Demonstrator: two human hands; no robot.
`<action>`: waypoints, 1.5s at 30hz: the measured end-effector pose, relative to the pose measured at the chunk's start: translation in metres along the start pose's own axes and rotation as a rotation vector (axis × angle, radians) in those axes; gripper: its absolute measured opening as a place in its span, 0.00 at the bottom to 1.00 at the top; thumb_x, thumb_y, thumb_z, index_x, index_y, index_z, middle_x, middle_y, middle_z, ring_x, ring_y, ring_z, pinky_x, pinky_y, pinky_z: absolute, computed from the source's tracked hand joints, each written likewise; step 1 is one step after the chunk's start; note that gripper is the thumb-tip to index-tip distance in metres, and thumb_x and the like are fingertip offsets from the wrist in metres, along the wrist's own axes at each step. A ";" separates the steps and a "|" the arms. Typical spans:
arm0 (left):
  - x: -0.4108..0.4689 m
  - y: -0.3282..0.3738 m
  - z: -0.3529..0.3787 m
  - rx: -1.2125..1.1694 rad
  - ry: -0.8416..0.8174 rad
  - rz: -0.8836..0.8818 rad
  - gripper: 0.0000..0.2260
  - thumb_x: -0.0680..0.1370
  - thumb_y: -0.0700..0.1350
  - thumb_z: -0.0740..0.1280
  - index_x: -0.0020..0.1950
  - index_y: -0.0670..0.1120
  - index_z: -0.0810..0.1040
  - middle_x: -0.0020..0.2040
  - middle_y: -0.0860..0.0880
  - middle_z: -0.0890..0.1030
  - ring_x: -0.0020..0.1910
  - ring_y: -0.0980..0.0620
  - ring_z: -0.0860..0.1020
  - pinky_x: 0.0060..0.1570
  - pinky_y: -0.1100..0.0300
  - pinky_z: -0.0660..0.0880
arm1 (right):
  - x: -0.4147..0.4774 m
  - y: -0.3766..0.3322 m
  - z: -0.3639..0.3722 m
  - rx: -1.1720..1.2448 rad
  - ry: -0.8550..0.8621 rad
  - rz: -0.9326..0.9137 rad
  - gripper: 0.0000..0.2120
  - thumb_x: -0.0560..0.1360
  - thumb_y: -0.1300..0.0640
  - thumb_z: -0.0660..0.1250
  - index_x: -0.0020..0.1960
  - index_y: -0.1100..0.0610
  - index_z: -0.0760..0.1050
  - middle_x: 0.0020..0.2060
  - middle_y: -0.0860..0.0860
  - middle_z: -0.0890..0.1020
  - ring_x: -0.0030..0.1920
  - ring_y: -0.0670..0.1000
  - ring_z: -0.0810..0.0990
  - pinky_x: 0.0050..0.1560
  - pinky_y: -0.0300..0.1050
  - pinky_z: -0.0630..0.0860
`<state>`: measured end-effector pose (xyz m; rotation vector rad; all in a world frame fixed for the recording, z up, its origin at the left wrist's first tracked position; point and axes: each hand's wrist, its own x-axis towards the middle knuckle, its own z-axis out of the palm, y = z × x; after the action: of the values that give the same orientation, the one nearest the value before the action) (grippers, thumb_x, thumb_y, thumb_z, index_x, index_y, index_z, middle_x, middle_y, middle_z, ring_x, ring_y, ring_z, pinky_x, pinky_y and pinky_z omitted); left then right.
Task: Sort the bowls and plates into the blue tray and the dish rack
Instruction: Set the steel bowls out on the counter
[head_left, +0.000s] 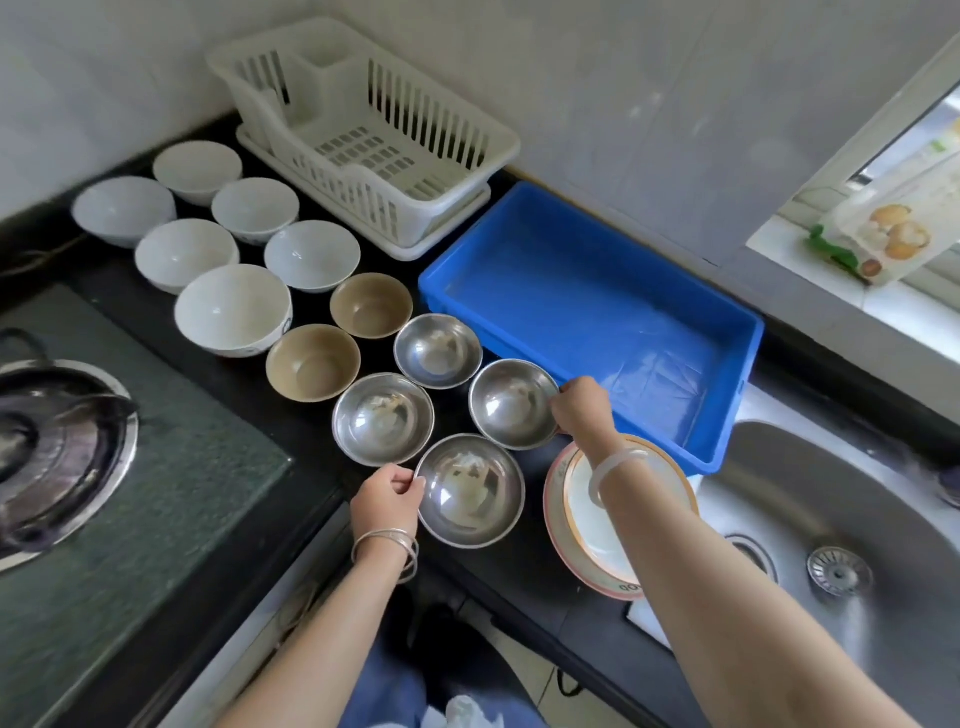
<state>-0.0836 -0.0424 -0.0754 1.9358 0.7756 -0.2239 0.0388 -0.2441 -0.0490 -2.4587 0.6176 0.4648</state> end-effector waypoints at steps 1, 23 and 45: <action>0.001 -0.002 0.000 -0.017 -0.006 -0.013 0.03 0.72 0.43 0.68 0.39 0.45 0.78 0.36 0.47 0.81 0.41 0.45 0.79 0.40 0.59 0.70 | 0.001 0.000 0.003 0.004 -0.001 0.004 0.05 0.72 0.67 0.57 0.41 0.63 0.71 0.33 0.55 0.72 0.36 0.57 0.71 0.30 0.41 0.65; 0.006 0.000 0.000 -0.417 -0.195 -0.362 0.07 0.74 0.36 0.66 0.50 0.37 0.78 0.51 0.37 0.81 0.51 0.38 0.80 0.42 0.50 0.80 | 0.011 -0.002 0.017 0.070 -0.070 0.158 0.12 0.75 0.67 0.57 0.34 0.60 0.65 0.40 0.59 0.76 0.33 0.55 0.73 0.21 0.40 0.70; -0.004 0.045 -0.023 0.034 -0.152 0.097 0.13 0.76 0.44 0.63 0.59 0.46 0.77 0.56 0.49 0.81 0.52 0.51 0.78 0.51 0.61 0.70 | -0.048 0.027 -0.034 0.104 0.260 0.007 0.17 0.78 0.60 0.57 0.64 0.55 0.74 0.58 0.56 0.80 0.50 0.56 0.77 0.43 0.42 0.67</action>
<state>-0.0638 -0.0380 -0.0293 1.9571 0.5800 -0.3228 -0.0091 -0.2685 -0.0125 -2.4363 0.7357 0.1120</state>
